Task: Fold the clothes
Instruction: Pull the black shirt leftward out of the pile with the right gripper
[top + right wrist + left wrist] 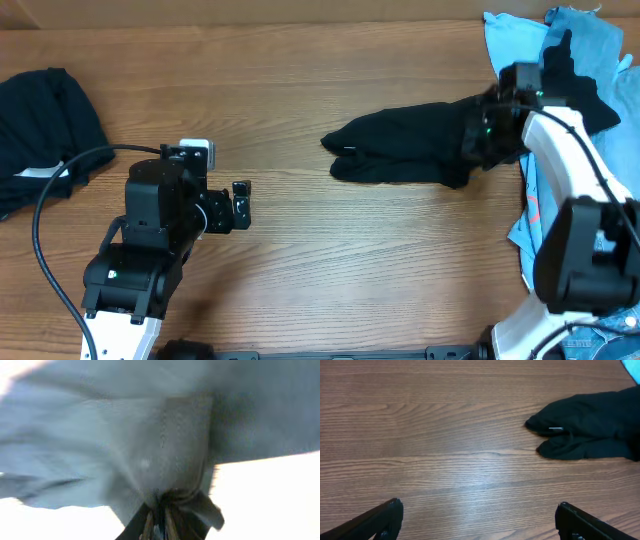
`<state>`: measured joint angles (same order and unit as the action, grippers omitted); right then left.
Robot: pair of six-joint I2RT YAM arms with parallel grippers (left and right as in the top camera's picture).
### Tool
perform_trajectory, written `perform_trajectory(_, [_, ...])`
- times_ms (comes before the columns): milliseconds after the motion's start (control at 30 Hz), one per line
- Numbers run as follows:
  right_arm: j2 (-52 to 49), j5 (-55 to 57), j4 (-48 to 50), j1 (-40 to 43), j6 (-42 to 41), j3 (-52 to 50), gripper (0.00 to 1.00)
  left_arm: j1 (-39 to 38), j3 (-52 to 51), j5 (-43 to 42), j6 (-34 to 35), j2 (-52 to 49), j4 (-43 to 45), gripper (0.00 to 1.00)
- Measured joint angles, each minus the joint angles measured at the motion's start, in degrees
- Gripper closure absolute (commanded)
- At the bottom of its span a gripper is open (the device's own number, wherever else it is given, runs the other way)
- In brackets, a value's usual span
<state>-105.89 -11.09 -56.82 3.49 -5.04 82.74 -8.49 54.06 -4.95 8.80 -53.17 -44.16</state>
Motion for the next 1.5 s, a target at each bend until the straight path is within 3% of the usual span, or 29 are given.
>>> perform_trajectory(133, [10.23, -2.93, -0.55, -10.73, 2.38, 5.64, 0.86, 0.02, 0.04, 0.0, 0.0, 0.0, 1.25, 0.0])
perform_trajectory(300, [12.39, -2.82, 1.25, -27.17, 3.63, 5.92, 0.84, 0.0, 0.04, -0.28, 0.0, 0.0, 1.33, 0.0])
perform_trajectory(367, [12.37, -1.53, 1.97, -30.12, 3.58, 6.88, 0.74, 0.0, 0.04, -1.9, 0.0, 0.0, 1.49, 0.0])
perform_trajectory(500, [12.39, 9.84, 1.46, -30.08, 1.7, 11.15, 0.54, 0.02, 0.09, -3.43, 0.0, -1.53, 1.86, 0.0])
perform_trajectory(633, [12.07, 16.48, -5.46, -23.85, 0.09, 8.81, 0.51, 0.0, 0.11, -3.72, 0.0, -4.07, 1.66, 0.0])
perform_trajectory(800, [5.38, 16.2, 2.84, -18.91, -4.55, -3.37, 0.49, 0.02, 0.11, -4.13, 0.0, -5.62, 1.55, 0.0])
perform_trajectory(1033, [-3.06, 15.41, 10.71, -18.86, -8.22, -6.1, 0.49, 0.0, 0.11, -4.33, 0.0, -5.62, 1.6, 0.0])
perform_trajectory(1133, [-5.27, 15.41, 12.72, -18.86, -9.16, -6.16, 0.59, 0.0, 0.11, -4.31, 0.0, -5.62, 1.6, 0.0])
perform_trajectory(1333, [-5.53, 18.27, 12.15, -18.88, -12.22, -6.25, 0.59, 0.0, 0.11, -4.33, 0.0, -5.62, 1.51, 0.0])
perform_trajectory(1400, [-5.53, 20.55, 11.78, -18.86, -14.36, -6.25, 0.69, 0.0, 0.11, -4.33, 0.0, -5.64, 1.51, 0.0])
perform_trajectory(1500, [-5.53, 21.68, 11.8, -18.69, -16.15, -6.25, 0.96, 0.0, 0.11, -4.33, 0.0, -5.64, 1.51, 0.0])
